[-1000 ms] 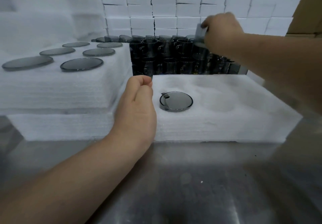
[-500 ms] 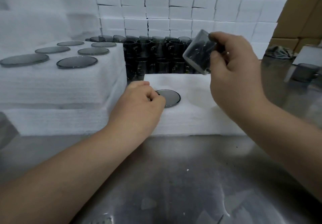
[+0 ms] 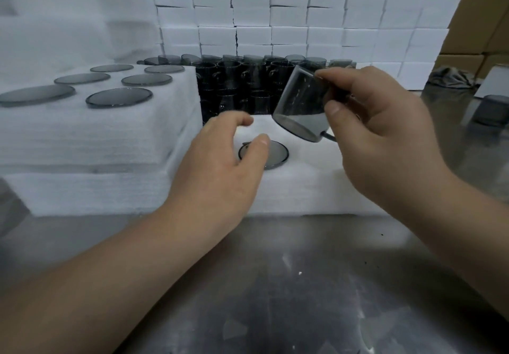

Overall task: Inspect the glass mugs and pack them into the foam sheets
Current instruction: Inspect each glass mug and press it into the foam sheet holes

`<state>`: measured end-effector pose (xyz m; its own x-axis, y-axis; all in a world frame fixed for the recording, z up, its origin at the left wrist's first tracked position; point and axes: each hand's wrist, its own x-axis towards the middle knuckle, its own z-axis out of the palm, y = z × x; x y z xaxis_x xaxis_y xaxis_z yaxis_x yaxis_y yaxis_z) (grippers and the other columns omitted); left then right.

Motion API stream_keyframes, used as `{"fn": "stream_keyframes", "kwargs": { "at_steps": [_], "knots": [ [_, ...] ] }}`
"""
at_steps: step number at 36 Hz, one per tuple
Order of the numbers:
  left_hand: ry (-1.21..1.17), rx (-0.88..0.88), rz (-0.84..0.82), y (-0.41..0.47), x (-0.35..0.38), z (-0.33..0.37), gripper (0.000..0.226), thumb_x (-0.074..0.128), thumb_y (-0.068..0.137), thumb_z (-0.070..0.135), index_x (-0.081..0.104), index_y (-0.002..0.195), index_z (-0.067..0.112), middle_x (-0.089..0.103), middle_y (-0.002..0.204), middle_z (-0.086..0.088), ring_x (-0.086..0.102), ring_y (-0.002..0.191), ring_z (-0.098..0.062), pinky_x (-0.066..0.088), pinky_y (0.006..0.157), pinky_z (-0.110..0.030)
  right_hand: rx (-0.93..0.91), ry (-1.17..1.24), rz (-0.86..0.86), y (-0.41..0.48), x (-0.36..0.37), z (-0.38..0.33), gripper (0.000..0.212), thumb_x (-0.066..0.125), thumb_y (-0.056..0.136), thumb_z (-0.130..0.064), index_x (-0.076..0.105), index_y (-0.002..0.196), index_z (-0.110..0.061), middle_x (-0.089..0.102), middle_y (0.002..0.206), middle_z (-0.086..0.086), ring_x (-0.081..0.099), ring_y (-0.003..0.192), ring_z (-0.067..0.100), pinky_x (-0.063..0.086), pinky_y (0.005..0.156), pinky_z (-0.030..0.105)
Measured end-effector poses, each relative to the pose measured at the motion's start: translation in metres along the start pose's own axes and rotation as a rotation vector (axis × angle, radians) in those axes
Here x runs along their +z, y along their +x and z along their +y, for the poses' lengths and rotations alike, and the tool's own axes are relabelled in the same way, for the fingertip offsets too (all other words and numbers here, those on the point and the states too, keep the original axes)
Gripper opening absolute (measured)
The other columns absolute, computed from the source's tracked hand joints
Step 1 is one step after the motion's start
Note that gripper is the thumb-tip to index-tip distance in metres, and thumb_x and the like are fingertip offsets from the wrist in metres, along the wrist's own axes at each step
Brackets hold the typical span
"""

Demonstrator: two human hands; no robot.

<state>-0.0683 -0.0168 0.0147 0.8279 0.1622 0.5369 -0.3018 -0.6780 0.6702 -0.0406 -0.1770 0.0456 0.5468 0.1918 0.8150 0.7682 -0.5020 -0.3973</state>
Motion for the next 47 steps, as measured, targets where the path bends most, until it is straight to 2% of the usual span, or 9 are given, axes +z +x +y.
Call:
{"fn": "stream_keyframes", "kwargs": {
  "at_steps": [3, 8, 13, 17, 24, 30, 35, 39, 47],
  "knots": [
    [-0.035, 0.072, 0.006, -0.003, -0.005, 0.006, 0.066, 0.046, 0.070, 0.058, 0.037, 0.132, 0.038, 0.044, 0.117, 0.029, 0.038, 0.114, 0.011, 0.023, 0.085, 0.001, -0.103, -0.031, -0.020, -0.003, -0.001, -0.003, 0.034, 0.049, 0.085, -0.006, 0.060, 0.117, -0.010, 0.049, 0.089, -0.011, 0.045, 0.088, 0.001, 0.033, 0.081, 0.006],
    [-0.088, 0.139, -0.036, -0.007, -0.011, 0.013, 0.086, 0.053, 0.059, 0.064, 0.027, 0.138, 0.040, 0.046, 0.125, 0.026, 0.037, 0.124, 0.004, 0.028, 0.096, -0.012, -0.231, -0.059, -0.035, -0.009, 0.000, -0.005, 0.031, 0.048, 0.086, -0.009, 0.061, 0.115, -0.006, 0.052, 0.088, -0.002, 0.052, 0.085, 0.016, 0.038, 0.080, 0.015],
    [-0.056, 0.152, -0.048, -0.007, -0.010, 0.017, 0.080, 0.066, 0.061, 0.054, 0.039, 0.134, 0.033, 0.053, 0.119, 0.021, 0.045, 0.120, -0.003, 0.038, 0.101, -0.029, -0.282, 0.005, -0.051, -0.013, 0.003, -0.007, 0.033, 0.049, 0.085, -0.011, 0.057, 0.117, -0.008, 0.053, 0.094, -0.006, 0.054, 0.092, 0.016, 0.044, 0.085, 0.027],
    [-0.065, 0.152, 0.007, -0.008, -0.010, 0.015, 0.063, 0.066, 0.063, 0.053, 0.045, 0.121, 0.041, 0.055, 0.111, 0.024, 0.047, 0.112, 0.004, 0.038, 0.092, -0.014, -0.208, 0.177, -0.066, -0.014, 0.004, -0.009, 0.039, 0.050, 0.086, -0.016, 0.039, 0.122, -0.024, 0.049, 0.114, -0.012, 0.052, 0.115, 0.017, 0.042, 0.100, 0.038],
    [-0.224, 0.092, 0.178, -0.005, -0.011, 0.014, 0.063, 0.079, 0.066, 0.035, 0.042, 0.117, 0.031, 0.053, 0.102, 0.026, 0.044, 0.096, 0.026, 0.030, 0.079, 0.006, -0.073, 0.152, 0.003, -0.012, -0.002, -0.014, 0.046, 0.054, 0.079, -0.036, 0.028, 0.117, -0.040, 0.047, 0.110, -0.017, 0.053, 0.101, 0.007, 0.046, 0.085, 0.025],
    [-0.255, 0.049, 0.213, -0.005, -0.011, 0.013, 0.082, 0.070, 0.061, 0.045, 0.038, 0.133, 0.025, 0.054, 0.114, 0.018, 0.050, 0.103, 0.012, 0.040, 0.088, -0.007, 0.021, 0.056, -0.045, -0.013, 0.004, -0.009, 0.034, 0.057, 0.080, -0.039, 0.040, 0.109, -0.040, 0.056, 0.081, -0.032, 0.055, 0.073, -0.006, 0.041, 0.064, 0.010],
    [-0.228, 0.055, 0.170, -0.007, -0.009, 0.012, 0.078, 0.070, 0.058, 0.048, 0.040, 0.129, 0.032, 0.054, 0.118, 0.016, 0.052, 0.101, 0.009, 0.044, 0.086, -0.010, 0.058, 0.063, -0.060, -0.014, 0.005, -0.010, 0.034, 0.054, 0.082, -0.032, 0.057, 0.116, -0.029, 0.062, 0.079, -0.016, 0.059, 0.069, 0.006, 0.046, 0.065, 0.025],
    [-0.259, 0.076, 0.082, -0.007, -0.011, 0.014, 0.079, 0.069, 0.058, 0.051, 0.044, 0.130, 0.031, 0.055, 0.120, 0.010, 0.054, 0.106, 0.003, 0.045, 0.093, -0.021, 0.083, 0.123, -0.051, -0.012, 0.003, -0.010, 0.026, 0.055, 0.084, -0.029, 0.052, 0.107, -0.041, 0.065, 0.079, -0.015, 0.062, 0.067, 0.008, 0.049, 0.066, 0.027],
    [-0.285, 0.123, -0.013, -0.009, -0.012, 0.015, 0.073, 0.057, 0.074, 0.038, 0.028, 0.141, 0.038, 0.050, 0.125, 0.015, 0.051, 0.111, 0.003, 0.040, 0.097, -0.022, 0.179, 0.310, 0.003, -0.006, 0.001, -0.002, 0.029, 0.056, 0.090, -0.010, 0.054, 0.097, -0.039, 0.063, 0.062, -0.026, 0.060, 0.057, -0.003, 0.045, 0.059, 0.008]
  ]
}}
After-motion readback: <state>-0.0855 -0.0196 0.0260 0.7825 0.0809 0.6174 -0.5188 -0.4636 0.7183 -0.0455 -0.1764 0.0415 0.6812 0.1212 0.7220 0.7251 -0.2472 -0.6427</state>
